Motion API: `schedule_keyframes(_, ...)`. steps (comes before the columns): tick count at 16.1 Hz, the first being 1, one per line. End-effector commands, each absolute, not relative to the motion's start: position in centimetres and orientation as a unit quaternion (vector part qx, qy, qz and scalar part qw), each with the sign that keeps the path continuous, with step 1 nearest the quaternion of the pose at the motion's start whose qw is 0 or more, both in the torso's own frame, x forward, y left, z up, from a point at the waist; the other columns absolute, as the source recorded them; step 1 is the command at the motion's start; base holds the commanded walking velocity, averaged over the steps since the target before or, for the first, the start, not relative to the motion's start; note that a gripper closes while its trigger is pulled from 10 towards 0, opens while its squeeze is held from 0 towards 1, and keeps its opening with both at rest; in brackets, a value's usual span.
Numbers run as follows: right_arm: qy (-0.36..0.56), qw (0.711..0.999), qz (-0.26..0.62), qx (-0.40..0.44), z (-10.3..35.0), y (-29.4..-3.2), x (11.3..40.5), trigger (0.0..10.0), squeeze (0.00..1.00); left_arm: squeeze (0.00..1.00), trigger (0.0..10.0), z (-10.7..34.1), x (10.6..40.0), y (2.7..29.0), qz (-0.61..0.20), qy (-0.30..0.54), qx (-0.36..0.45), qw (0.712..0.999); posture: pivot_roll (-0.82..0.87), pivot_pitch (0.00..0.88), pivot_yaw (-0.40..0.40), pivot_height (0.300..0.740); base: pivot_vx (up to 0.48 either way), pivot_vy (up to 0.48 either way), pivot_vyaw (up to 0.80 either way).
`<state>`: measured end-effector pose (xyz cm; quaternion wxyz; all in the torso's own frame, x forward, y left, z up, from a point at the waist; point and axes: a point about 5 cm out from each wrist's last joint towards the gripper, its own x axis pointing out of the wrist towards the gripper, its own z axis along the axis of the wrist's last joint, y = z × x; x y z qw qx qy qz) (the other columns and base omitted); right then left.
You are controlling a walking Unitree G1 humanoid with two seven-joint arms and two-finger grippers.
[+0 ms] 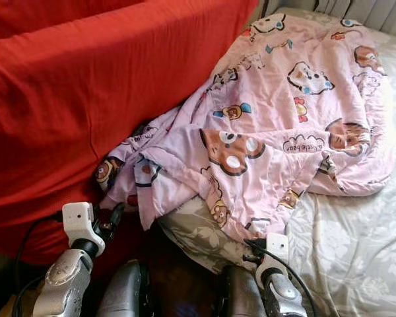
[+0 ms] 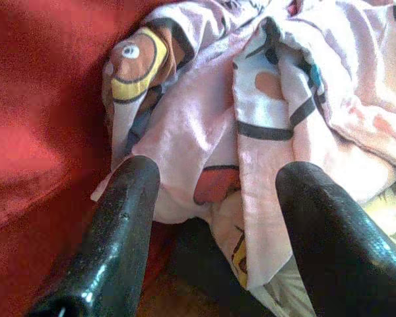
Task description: Clean up the room
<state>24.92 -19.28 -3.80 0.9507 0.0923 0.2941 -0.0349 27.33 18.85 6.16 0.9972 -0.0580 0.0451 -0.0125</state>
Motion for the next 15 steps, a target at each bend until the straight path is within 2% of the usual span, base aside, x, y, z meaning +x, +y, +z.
schedule_keyframes(1,0.278,0.954,-0.052,0.103,-3.7,-20.2,24.6,0.0,0.0,0.0,10.0,5.4,26.9,19.0,-0.008,0.057,-0.057,0.997,0.08,0.137,-0.04,0.62,0.0,0.0,0.0)
schedule_keyframes(2,0.273,0.955,-0.052,0.105,-3.6,-20.3,24.6,0.0,0.0,0.0,10.0,5.4,26.9,19.0,-0.007,0.057,-0.057,0.997,0.08,0.137,-0.04,0.62,0.0,0.0,0.0)
schedule_keyframes(3,0.252,0.959,-0.057,0.113,-3.2,-20.6,24.9,10.0,0.0,0.0,10.0,5.0,26.8,19.1,-0.005,0.061,-0.055,0.997,0.07,0.125,-0.038,0.62,0.0,0.0,0.0)
schedule_keyframes(6,0.225,0.965,-0.046,0.128,-2.7,-20.7,25.2,10.0,0.0,0.0,10.0,4.7,26.9,19.3,-0.002,0.065,-0.054,0.996,0.07,0.118,-0.03,0.625,0.0,0.0,0.0)
schedule_keyframes(11,0.219,0.971,-0.014,0.098,-2.5,-20.1,25.3,10.0,0.0,0.0,10.0,4.3,27.2,20.1,0.008,0.071,-0.053,0.996,0.07,0.091,-0.016,0.675,0.0,0.0,0.0)
schedule_keyframes(15,0.194,0.974,-0.042,0.106,-1.9,-20.9,25.6,10.0,0.0,0.0,10.0,2.6,26.4,21.3,0.031,0.105,-0.055,0.992,0.06,0.069,-0.002,0.725,0.0,0.0,0.0)
